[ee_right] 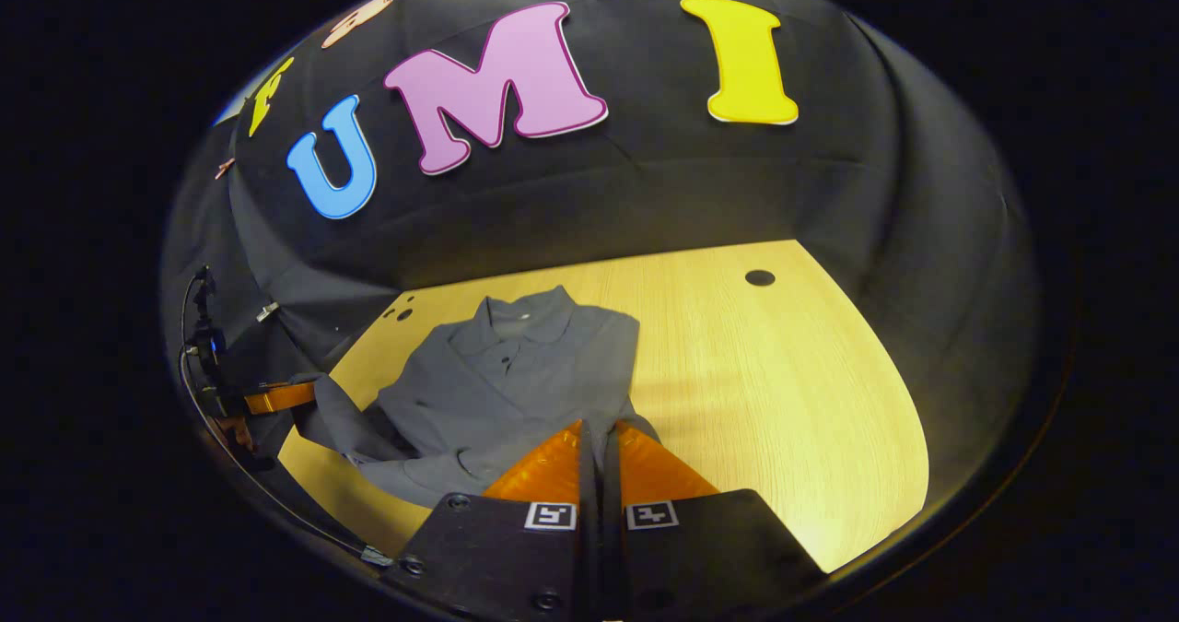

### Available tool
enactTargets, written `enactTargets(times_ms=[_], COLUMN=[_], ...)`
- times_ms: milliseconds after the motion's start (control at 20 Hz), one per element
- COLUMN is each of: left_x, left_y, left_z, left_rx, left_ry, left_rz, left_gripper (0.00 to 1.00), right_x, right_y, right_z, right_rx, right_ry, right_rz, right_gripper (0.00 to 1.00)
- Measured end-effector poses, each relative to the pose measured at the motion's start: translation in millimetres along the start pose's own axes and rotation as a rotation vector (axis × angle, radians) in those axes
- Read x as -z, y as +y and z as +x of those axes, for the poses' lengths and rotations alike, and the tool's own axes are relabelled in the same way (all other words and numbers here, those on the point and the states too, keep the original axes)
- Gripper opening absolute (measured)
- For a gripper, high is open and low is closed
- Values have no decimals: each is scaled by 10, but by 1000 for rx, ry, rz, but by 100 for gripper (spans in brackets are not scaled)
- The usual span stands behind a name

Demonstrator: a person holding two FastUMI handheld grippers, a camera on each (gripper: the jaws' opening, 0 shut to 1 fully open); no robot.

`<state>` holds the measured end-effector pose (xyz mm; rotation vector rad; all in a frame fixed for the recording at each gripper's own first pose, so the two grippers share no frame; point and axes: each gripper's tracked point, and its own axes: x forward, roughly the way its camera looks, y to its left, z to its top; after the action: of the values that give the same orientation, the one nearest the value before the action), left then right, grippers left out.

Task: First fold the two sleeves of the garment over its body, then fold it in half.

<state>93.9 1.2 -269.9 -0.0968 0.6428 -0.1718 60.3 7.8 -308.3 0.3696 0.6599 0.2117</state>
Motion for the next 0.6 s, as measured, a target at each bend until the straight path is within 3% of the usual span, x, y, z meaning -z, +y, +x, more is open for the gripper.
enactTargets(times_ms=[300, 600], left_x=[-539, -932], left_y=[70, 115], left_z=[319, 716], left_rx=[-17, -33], left_ry=[-82, -142], left_rz=[-10, 27], left_gripper=[5, 5], right_x=[-514, -859], right_y=[-42, -206], right_z=[382, 857], right_rx=[-10, 27], right_ry=[-88, -138], right_rz=[-21, -31], right_gripper=[5, 5])
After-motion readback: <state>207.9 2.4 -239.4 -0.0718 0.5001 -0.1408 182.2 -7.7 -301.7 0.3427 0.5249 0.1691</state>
